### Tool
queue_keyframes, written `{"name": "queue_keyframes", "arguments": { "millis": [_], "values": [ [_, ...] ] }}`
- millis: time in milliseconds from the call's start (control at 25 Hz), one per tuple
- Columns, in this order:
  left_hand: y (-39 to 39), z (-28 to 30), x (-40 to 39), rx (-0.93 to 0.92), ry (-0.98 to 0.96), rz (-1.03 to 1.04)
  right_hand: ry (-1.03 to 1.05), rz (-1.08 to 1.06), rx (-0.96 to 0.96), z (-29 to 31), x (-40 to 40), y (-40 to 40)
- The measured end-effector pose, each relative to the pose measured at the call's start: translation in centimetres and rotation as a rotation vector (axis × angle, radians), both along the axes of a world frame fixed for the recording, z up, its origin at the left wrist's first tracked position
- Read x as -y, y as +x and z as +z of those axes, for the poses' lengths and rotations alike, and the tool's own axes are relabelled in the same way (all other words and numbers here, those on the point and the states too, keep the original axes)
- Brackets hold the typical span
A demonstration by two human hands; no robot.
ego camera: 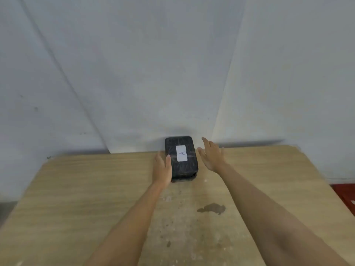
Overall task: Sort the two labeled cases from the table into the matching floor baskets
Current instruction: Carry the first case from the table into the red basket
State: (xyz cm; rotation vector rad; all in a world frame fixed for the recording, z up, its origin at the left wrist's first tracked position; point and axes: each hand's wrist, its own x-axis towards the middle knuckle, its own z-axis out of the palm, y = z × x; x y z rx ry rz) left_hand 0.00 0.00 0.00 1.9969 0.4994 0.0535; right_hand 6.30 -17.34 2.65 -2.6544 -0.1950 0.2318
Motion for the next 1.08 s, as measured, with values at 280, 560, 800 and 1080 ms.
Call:
{"name": "queue_keyframes", "arguments": {
  "millis": [280, 560, 800, 1080],
  "values": [
    [1.0, -3.6, 2.8, 0.1, -0.067, 0.175, 0.0, 0.056, 0.012, -2.5, -2.7, 3.1],
    [2.3, -4.3, -2.3, 0.08, 0.003, -0.306, -0.1, 0.147, 0.131, -3.7, -3.2, 5.3],
    [1.8, -4.0, -1.5, 0.007, -0.114, 0.075, 0.044, -0.023, 0.073, -4.4, -2.0, 3.4],
    [-2.7, -3.3, 1.7, 0.16, -0.026, 0.163, 0.223, -0.22, 0.052, -4.0, -1.9, -2.3]
  ]
}}
